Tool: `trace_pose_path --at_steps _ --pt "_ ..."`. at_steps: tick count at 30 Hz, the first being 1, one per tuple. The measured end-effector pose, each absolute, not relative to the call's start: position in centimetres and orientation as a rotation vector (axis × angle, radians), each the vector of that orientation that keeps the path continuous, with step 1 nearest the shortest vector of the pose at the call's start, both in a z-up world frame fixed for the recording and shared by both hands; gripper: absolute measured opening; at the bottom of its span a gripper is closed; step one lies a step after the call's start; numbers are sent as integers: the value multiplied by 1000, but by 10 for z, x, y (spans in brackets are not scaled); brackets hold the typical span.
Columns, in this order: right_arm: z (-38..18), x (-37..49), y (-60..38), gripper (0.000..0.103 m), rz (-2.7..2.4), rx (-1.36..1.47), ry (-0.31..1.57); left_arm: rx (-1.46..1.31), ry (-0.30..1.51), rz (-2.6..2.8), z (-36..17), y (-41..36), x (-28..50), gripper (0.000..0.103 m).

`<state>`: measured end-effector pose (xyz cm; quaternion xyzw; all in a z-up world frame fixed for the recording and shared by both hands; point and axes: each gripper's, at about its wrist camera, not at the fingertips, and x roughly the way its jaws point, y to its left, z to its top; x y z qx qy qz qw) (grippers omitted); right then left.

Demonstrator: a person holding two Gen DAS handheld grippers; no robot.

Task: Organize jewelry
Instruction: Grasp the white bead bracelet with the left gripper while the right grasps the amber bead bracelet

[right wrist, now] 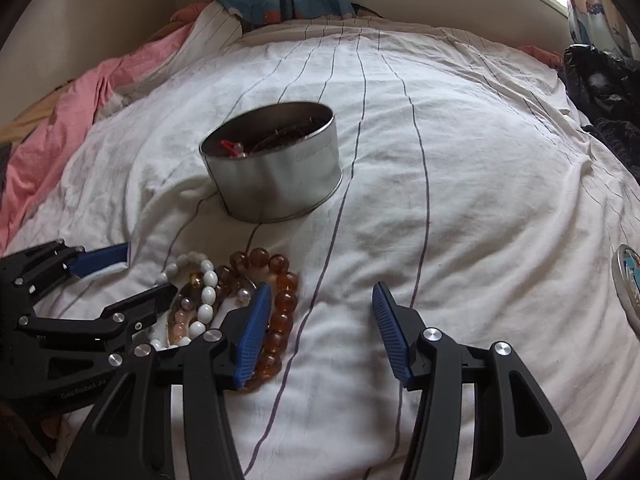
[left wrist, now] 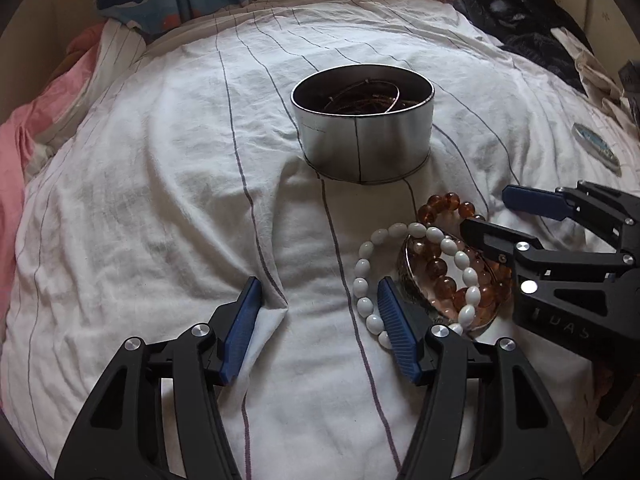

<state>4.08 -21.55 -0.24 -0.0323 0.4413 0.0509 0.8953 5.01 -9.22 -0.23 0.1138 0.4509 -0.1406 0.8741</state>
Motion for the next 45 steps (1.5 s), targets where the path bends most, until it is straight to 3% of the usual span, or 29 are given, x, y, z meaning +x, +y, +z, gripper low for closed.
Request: trace_pose_path --at_steps 2,3,4,11,12,13,15,26,35,36,37,39,41,42,43,45 --pt "-2 40 -214 50 68 -121 913 279 929 -311 0 -95 47 40" --pt "-2 40 -217 49 59 -115 914 286 918 -303 3 -94 46 20" --pt "-1 39 -221 46 49 -113 914 284 912 -287 6 -91 45 9" --pt "-6 39 -214 42 107 -97 926 216 942 -261 3 -78 54 11" --pt "-6 37 -212 39 112 -96 925 220 944 -261 1 -78 54 12" --pt "-5 37 -213 26 129 -83 925 217 943 -267 1 -79 55 11" --pt "-4 36 -216 12 139 -60 923 200 940 -293 3 -76 56 7" --pt "26 21 -248 12 302 266 813 101 814 -314 38 -65 48 7" --pt "8 29 -251 13 262 274 907 149 858 -305 22 -77 50 7" --pt "4 31 -250 20 247 260 929 152 862 -301 21 -77 51 7" --pt "0 32 -249 38 241 252 943 157 868 -297 19 -78 52 7" --pt "-2 33 -243 40 232 205 947 164 888 -286 14 -78 54 7" --pt "-3 33 -239 39 226 176 951 161 917 -276 7 -77 57 8" --pt "-3 33 -240 30 241 190 954 157 927 -277 5 -76 58 8" --pt "-4 33 -243 14 263 224 958 151 931 -282 5 -75 58 8" --pt "-2 32 -248 12 291 280 946 129 915 -316 10 -74 57 7"
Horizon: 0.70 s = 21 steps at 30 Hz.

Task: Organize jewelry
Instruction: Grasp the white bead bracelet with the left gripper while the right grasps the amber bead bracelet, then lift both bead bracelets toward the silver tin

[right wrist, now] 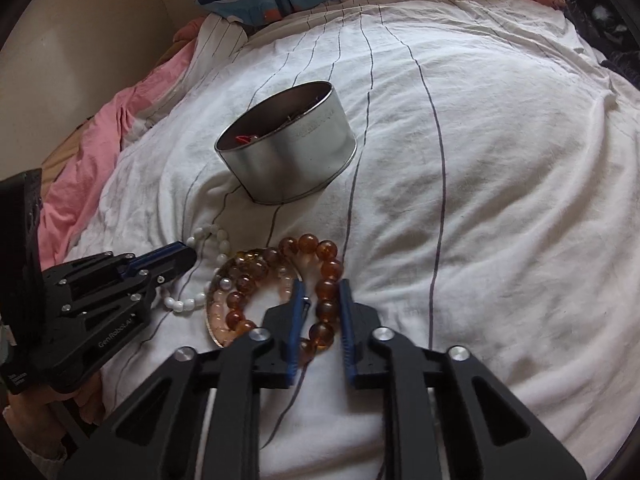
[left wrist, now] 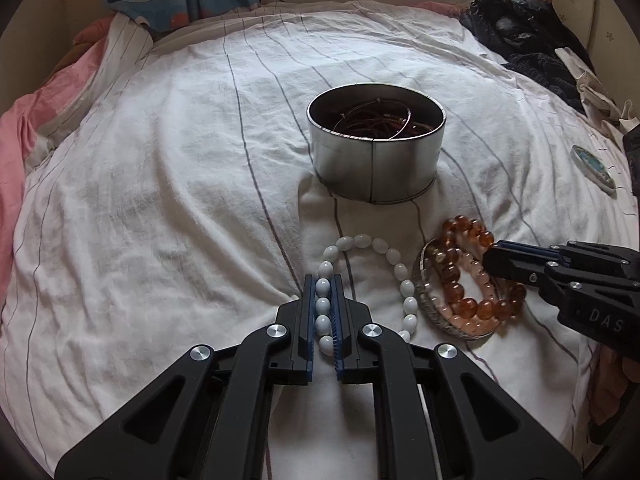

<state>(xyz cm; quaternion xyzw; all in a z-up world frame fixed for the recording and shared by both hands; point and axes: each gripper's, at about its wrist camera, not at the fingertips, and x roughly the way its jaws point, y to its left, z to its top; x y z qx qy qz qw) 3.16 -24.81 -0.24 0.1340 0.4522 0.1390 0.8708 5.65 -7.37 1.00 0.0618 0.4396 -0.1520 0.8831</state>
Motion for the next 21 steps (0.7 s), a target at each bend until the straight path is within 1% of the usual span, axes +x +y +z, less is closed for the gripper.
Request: trace_pose_path --at_steps 3,5,9,21 --pt "12 25 -255 12 361 372 862 133 834 -332 30 -77 48 7" --pt "28 19 -255 12 413 399 771 134 788 -330 45 -78 45 7" --pt "53 11 -248 12 483 403 651 133 749 -312 61 -80 46 7" --pt "83 31 -243 12 528 362 585 96 694 -286 88 -81 56 7"
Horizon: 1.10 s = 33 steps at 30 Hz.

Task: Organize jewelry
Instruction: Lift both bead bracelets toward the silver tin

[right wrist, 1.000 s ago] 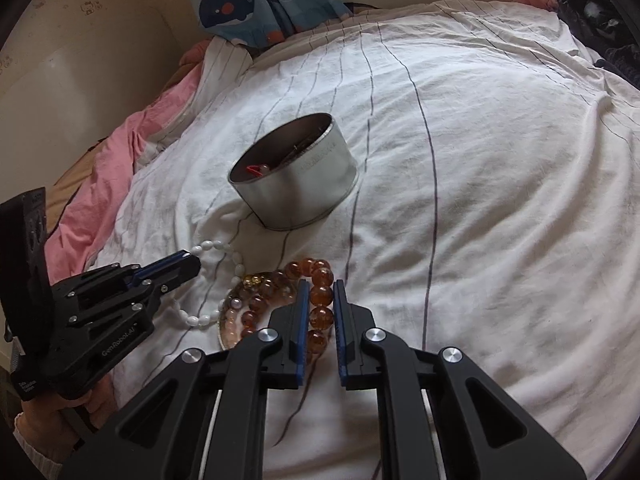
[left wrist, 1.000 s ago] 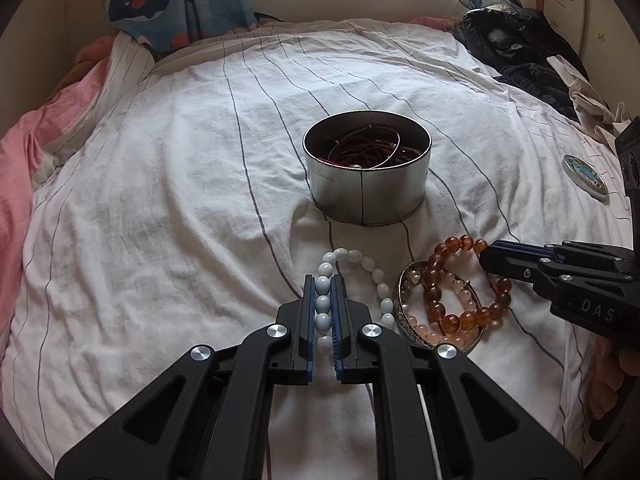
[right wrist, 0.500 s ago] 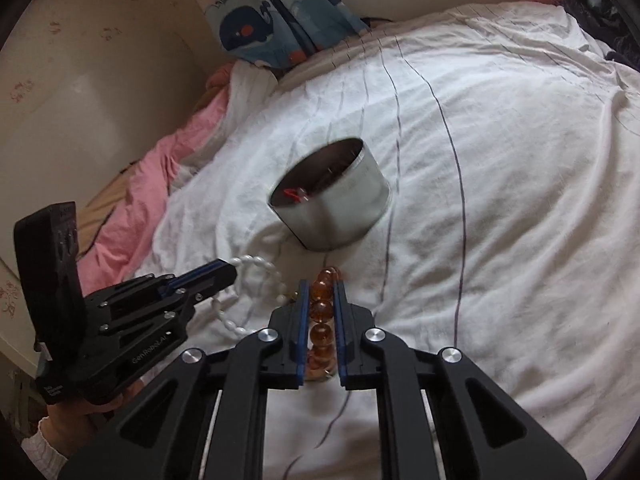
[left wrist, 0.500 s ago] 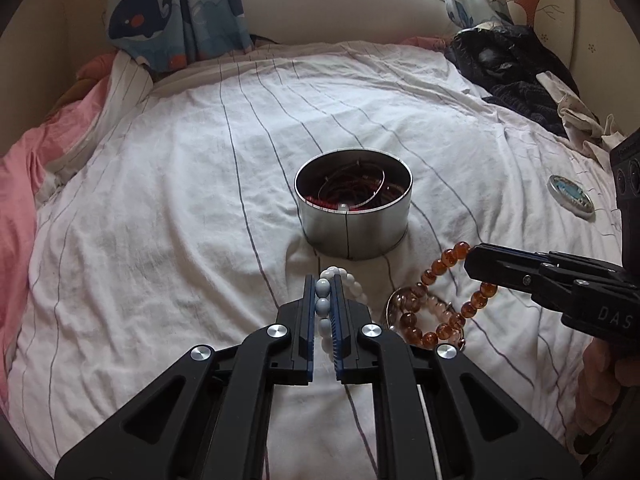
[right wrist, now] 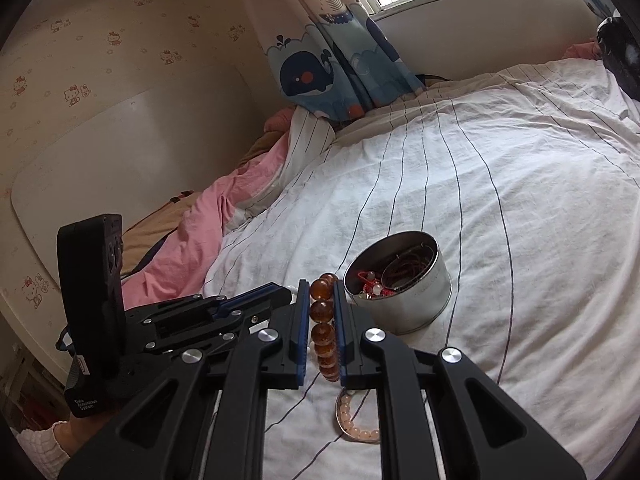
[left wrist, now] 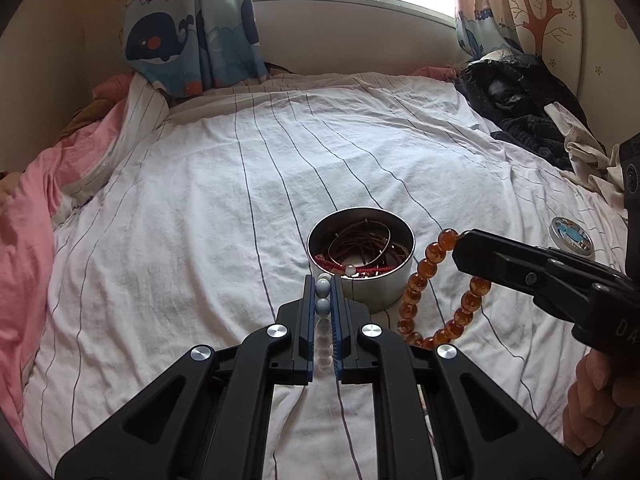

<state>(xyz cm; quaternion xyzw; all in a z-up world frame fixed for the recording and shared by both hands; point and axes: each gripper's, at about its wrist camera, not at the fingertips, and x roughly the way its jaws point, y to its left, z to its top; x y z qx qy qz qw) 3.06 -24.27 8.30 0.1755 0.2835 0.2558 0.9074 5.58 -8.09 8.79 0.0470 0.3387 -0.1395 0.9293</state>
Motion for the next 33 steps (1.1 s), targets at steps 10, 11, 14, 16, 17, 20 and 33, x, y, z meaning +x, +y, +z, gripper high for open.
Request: trace_pose_path --at_steps 10,11,14,16,17,20,33 --pt "95 56 -252 12 522 369 546 71 635 -294 108 -89 76 7" --pt "95 57 -253 12 522 371 545 63 632 -297 110 -88 78 7" --pt "94 60 -255 12 521 375 543 33 620 -306 115 -84 85 7" --pt "95 63 -256 12 516 381 544 13 616 -311 118 -82 88 7" --pt "95 65 -257 12 514 385 543 6 614 -313 119 -81 90 7" --pt "97 69 -260 12 512 392 535 -5 614 -321 120 -83 95 7" --pt "93 78 -270 12 489 413 531 -55 619 -395 109 -110 116 7"
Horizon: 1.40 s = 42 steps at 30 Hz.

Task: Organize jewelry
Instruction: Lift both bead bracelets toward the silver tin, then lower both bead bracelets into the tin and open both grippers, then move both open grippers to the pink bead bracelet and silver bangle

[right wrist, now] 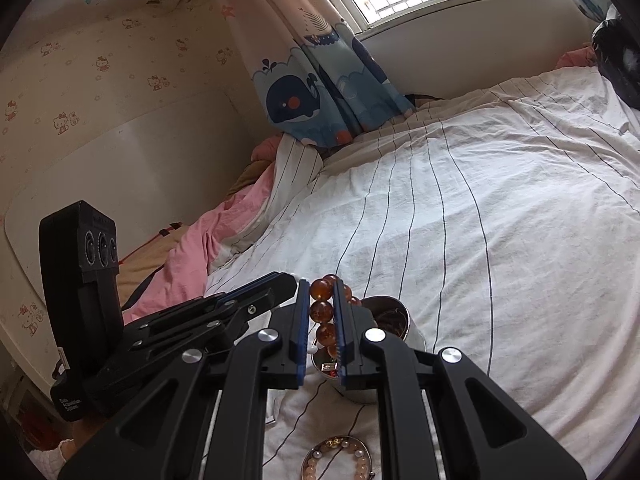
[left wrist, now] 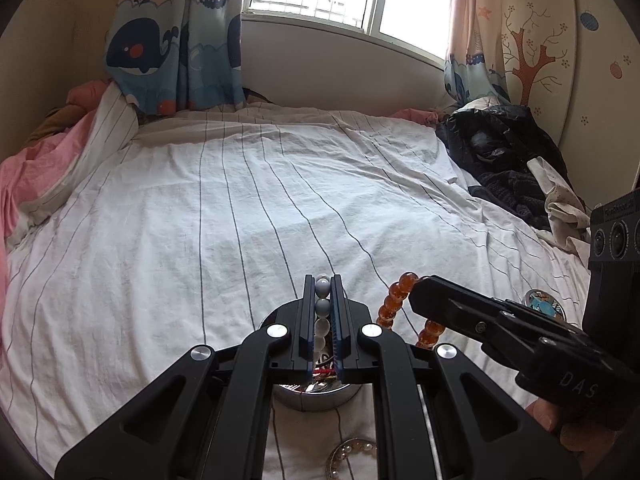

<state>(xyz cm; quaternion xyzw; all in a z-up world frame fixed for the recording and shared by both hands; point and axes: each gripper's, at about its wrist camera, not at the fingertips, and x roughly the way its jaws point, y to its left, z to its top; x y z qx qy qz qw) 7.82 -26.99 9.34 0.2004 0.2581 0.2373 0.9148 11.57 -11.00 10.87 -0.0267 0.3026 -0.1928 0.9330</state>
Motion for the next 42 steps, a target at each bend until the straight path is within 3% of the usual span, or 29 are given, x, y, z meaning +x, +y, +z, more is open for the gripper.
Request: trace_pose_path --at_steps 7,17,22,31,36,42 --pt "88 85 -269 12 484 429 549 -74 814 -342 60 -106 154 7" --pt "90 97 -254 12 527 454 554 -122 798 -292 69 -70 149 15" --pt "72 105 -253 13 398 402 645 -109 789 -282 75 -66 141 18" --pt "69 60 -278 13 325 417 673 11 773 -292 77 -81 94 27" --pt "46 13 -267 22 308 362 747 70 818 -315 53 -89 56 29" --pt "31 -5 -261 25 304 382 780 60 818 -293 36 -81 36 32"
